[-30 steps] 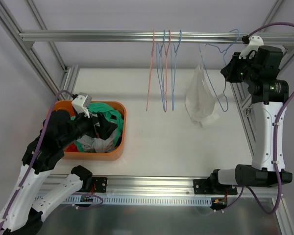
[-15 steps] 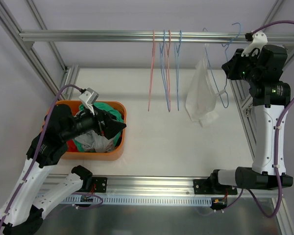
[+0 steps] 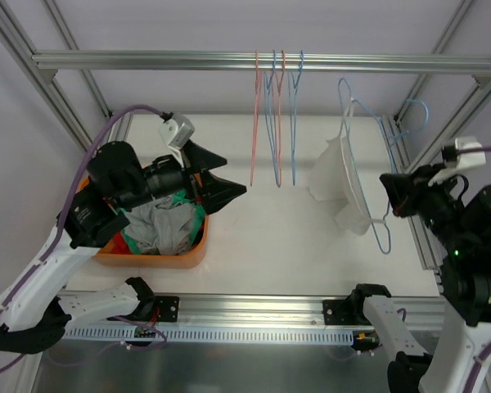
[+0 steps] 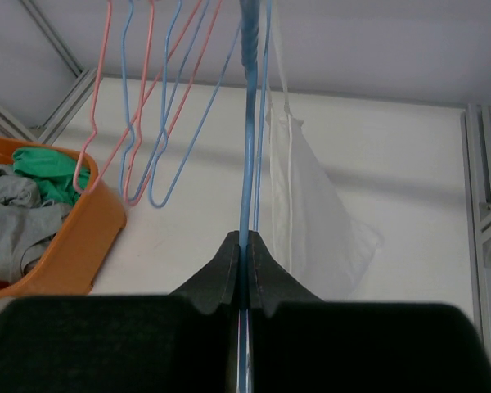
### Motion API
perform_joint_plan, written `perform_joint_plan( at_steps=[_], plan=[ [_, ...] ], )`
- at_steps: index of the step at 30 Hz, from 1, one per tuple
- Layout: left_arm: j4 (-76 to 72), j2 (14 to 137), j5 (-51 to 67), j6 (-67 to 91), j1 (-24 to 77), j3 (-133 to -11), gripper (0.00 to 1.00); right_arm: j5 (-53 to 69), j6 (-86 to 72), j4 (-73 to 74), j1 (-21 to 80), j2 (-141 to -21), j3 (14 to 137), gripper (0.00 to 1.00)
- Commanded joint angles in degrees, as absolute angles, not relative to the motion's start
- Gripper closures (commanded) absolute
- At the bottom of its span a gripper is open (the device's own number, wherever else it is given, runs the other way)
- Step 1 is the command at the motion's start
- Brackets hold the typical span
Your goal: Remove the tank top from the hanger
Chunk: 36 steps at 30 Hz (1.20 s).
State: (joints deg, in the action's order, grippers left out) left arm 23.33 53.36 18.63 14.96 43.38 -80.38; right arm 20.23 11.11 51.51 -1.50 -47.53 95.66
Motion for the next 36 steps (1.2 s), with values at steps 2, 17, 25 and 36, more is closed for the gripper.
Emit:
perform_joint_plan(
  at_steps=[2,17,25,36],
  plan=[
    [11.96,62.47,13.98,8.55,51.48,-87.42,0.01,20.57,11.68,61.15,-1.67,-39.3,94.91,1.0],
    [7.3,91.75,30.32,-5.54,57.13,-107.32,0.24,9.85,11.6,75.76,13.44,-34.19,102.13,1.0],
    [4.05,94.74,29.54,-4.84,57.13,-106.7,0.4,9.84,11.51,75.94,15.12,-35.16,105.38,1.0],
    [0.35,97.56,29.27,-4.4,57.13,-107.23,0.51,16.35,11.6,74.79,15.12,-35.33,106.61,1.0]
  ],
)
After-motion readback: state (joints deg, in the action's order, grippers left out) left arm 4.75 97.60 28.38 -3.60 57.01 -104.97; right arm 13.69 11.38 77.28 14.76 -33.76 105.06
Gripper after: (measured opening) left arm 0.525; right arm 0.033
